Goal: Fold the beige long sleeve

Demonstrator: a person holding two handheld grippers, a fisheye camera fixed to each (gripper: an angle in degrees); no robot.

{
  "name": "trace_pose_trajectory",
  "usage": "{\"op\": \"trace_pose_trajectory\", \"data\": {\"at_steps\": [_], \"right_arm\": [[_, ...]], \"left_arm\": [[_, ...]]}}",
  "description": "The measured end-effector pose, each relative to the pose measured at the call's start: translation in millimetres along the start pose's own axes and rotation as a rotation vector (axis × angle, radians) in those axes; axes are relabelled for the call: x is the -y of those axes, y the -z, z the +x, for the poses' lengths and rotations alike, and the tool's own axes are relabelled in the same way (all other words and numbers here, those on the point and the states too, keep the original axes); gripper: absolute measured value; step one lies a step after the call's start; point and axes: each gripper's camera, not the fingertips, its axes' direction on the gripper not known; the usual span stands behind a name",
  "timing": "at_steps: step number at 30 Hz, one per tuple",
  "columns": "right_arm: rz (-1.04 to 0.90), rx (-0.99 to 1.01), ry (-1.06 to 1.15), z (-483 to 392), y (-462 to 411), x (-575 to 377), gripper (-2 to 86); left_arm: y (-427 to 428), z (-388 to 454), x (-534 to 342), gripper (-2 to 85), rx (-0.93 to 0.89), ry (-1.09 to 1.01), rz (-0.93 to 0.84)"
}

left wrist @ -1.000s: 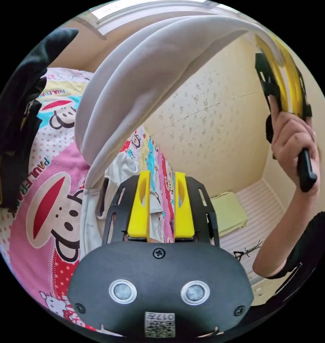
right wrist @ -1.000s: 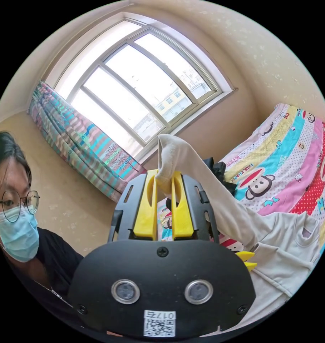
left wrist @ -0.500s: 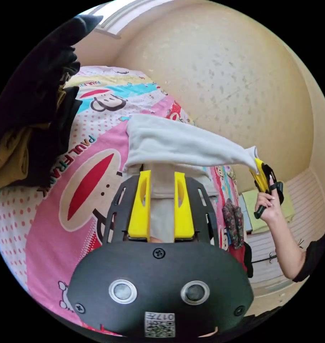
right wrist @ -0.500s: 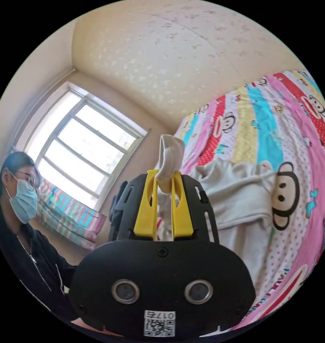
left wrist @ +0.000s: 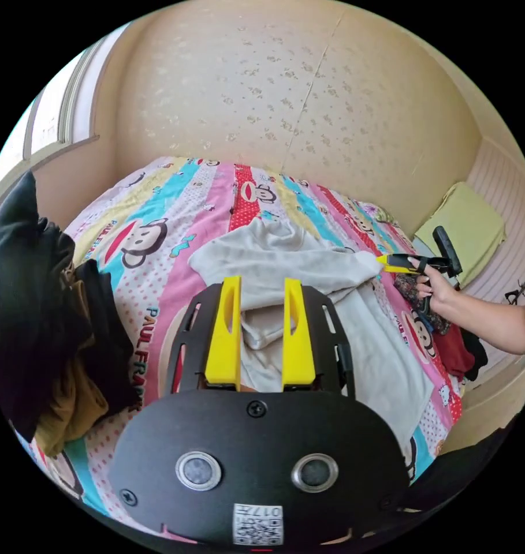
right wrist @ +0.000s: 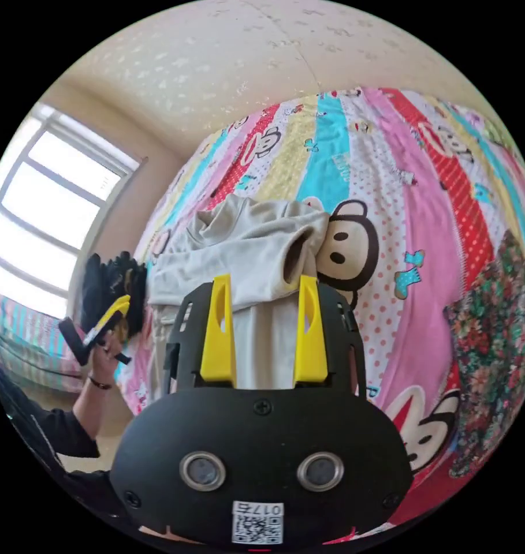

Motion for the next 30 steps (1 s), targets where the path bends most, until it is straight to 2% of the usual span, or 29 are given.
{"op": "trace_pose_trajectory", "data": {"at_steps": [2,3,4,5,7,8,9,10,14,17,19,21,22,23,26,30], "right_arm": [[0.106,-0.089,0.098,-26,12,2,10.8],[0.12,-0.065,0.178,-36,8,6,7.4],[0.107,-0.038,0.206,-37,2,9,5.4],[0.044,0.018,0.224,-33,-16,16,3.1],[-0.164,0.078,0.173,-14,-60,30,2.1],[-0.282,0.125,0.13,1,-85,37,1.6],[-0.286,0.22,0.075,14,-89,45,1.2],[-0.272,0.259,0.046,19,-86,49,1.0],[-0.009,0.403,0.038,11,-28,65,0.6],[0.031,0.312,0.094,-15,-10,77,0.5],[-0.101,0.244,0.142,-31,-34,89,0.4],[-0.323,0.097,0.23,-47,-89,99,0.5],[-0.357,0.056,0.26,-51,-102,99,0.5],[-0.366,0.023,0.311,-59,-115,97,0.4],[-0.374,-0.07,0.329,-81,-106,97,0.5],[-0.194,-0.121,0.493,-112,-16,41,0.7]], "left_arm": [[-23,-4,14,9.2,-0.081,-0.065,-0.002],[-33,-5,15,8.6,-0.069,-0.07,-0.027],[-57,-9,15,7.8,0.026,-0.066,-0.12],[-84,-13,11,7.5,0.187,-0.067,-0.271],[-107,-22,-1,7.9,0.31,-0.074,-0.424],[-101,-27,-8,7.5,0.271,-0.053,-0.384],[-97,-28,-11,7.3,0.257,-0.036,-0.373],[-92,-30,-17,7.2,0.254,-0.017,-0.387],[-60,-20,-29,5.1,0.232,-0.002,-0.346],[-26,-15,-23,5.4,0.108,0.0,-0.186],[-19,-13,-17,5.3,0.033,-0.03,-0.119],[-39,-15,-15,3.9,0.037,-0.068,-0.171],[-66,-18,-21,2.4,0.086,-0.101,-0.27],[-98,-23,-35,0.6,0.135,-0.128,-0.409],[-86,-40,-31,-0.4,0.05,-0.03,-0.378],[-29,-49,-51,-0.2,0.009,0.062,-0.306]]}}
